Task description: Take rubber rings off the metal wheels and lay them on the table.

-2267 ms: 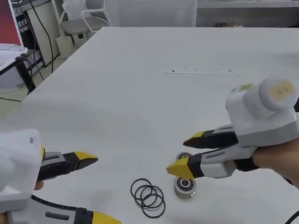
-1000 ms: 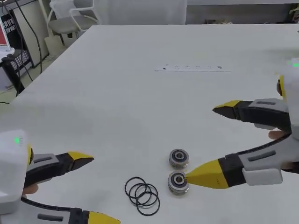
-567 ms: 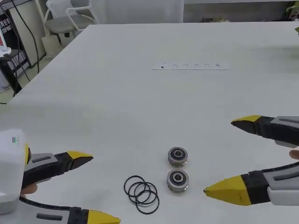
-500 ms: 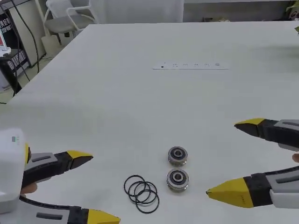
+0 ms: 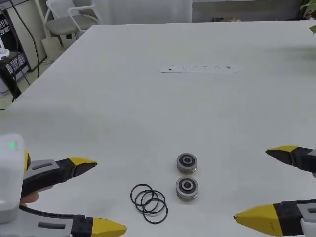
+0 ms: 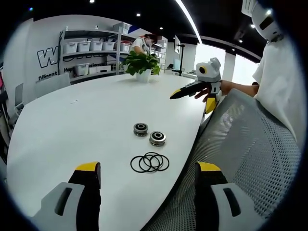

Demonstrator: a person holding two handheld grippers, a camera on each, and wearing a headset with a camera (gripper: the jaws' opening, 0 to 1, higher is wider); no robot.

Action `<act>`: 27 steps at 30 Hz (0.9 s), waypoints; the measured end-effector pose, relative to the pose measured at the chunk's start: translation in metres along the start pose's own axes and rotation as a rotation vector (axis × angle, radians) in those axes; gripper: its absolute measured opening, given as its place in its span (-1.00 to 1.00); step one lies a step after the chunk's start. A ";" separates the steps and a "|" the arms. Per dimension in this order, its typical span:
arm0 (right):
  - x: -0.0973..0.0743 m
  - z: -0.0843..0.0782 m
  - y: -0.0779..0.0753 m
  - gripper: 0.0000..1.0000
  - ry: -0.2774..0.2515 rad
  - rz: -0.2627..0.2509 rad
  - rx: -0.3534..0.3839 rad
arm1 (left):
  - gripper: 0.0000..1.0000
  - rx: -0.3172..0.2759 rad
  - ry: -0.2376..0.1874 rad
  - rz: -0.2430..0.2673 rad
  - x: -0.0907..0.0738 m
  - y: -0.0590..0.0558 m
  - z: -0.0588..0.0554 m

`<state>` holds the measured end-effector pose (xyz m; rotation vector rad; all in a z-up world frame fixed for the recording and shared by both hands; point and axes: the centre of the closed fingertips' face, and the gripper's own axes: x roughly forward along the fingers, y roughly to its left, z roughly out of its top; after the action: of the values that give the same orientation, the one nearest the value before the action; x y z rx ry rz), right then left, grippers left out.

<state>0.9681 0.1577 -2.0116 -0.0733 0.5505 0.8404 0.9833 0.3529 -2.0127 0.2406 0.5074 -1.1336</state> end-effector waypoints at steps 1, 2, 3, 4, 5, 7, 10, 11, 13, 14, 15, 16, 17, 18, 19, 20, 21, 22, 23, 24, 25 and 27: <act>0.000 -0.002 0.000 0.98 0.003 -0.002 0.003 | 0.57 0.000 0.000 0.000 0.000 0.000 0.000; 0.000 -0.003 -0.001 0.98 0.005 -0.004 0.007 | 0.57 0.000 0.000 0.000 0.000 0.000 0.000; 0.000 -0.004 -0.001 0.98 0.007 -0.005 0.010 | 0.57 0.000 -0.001 0.000 0.000 0.000 0.000; 0.000 -0.006 0.000 0.98 0.008 -0.007 0.014 | 0.57 0.000 -0.002 0.001 0.000 0.000 0.000; 0.001 -0.008 0.000 0.98 0.010 -0.008 0.017 | 0.57 -0.002 -0.004 0.001 0.000 0.000 0.001; 0.001 -0.011 0.000 0.98 0.016 -0.010 0.024 | 0.57 -0.003 -0.005 0.001 0.000 0.000 0.001; 0.002 -0.016 -0.001 0.98 0.027 -0.019 0.031 | 0.56 0.000 -0.004 0.000 0.000 0.000 0.001; 0.001 -0.017 -0.001 0.98 0.028 -0.020 0.033 | 0.56 -0.001 -0.004 0.000 0.000 0.000 0.001; 0.001 -0.018 -0.001 0.98 0.028 -0.024 0.038 | 0.56 -0.002 -0.006 0.000 0.000 0.000 0.001; 0.001 -0.019 -0.002 0.98 0.030 -0.026 0.040 | 0.56 -0.003 -0.006 0.000 -0.001 0.000 0.001; 0.001 -0.019 -0.002 0.98 0.031 -0.029 0.043 | 0.56 -0.003 -0.005 -0.001 -0.001 0.000 0.001; 0.001 -0.020 -0.002 0.96 0.030 -0.030 0.043 | 0.56 -0.003 -0.005 -0.001 -0.001 0.000 0.001; 0.001 -0.020 -0.002 0.95 0.031 -0.033 0.047 | 0.56 -0.003 -0.005 -0.001 -0.001 0.000 0.001; 0.001 -0.020 -0.003 0.94 0.031 -0.036 0.049 | 0.56 -0.003 -0.007 -0.001 -0.001 0.000 0.001; 0.001 -0.021 -0.003 0.94 0.030 -0.039 0.052 | 0.56 -0.004 -0.008 -0.001 -0.001 0.000 0.001; 0.000 -0.021 -0.003 0.94 0.029 -0.041 0.053 | 0.56 -0.004 -0.009 -0.001 -0.001 0.000 0.001; 0.000 -0.021 -0.003 0.94 0.028 -0.042 0.055 | 0.56 -0.005 -0.010 -0.002 -0.001 0.000 0.001; 0.000 -0.021 -0.003 0.94 0.027 -0.042 0.058 | 0.56 -0.005 -0.010 -0.002 0.000 0.000 0.001; 0.000 -0.022 -0.003 0.94 0.028 -0.043 0.060 | 0.56 -0.005 -0.009 -0.002 0.000 0.000 0.001; 0.001 -0.022 -0.002 0.94 0.029 -0.045 0.063 | 0.56 -0.005 -0.009 -0.003 0.000 0.000 0.001; 0.001 -0.023 -0.002 0.94 0.032 -0.047 0.065 | 0.56 -0.006 -0.009 -0.004 0.000 0.000 0.001; 0.001 -0.024 -0.002 0.94 0.036 -0.048 0.069 | 0.56 -0.006 -0.008 -0.005 0.000 -0.001 0.001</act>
<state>0.9592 0.1506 -2.0330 -0.0379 0.6086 0.7740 0.9828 0.3524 -2.0118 0.2295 0.5044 -1.1375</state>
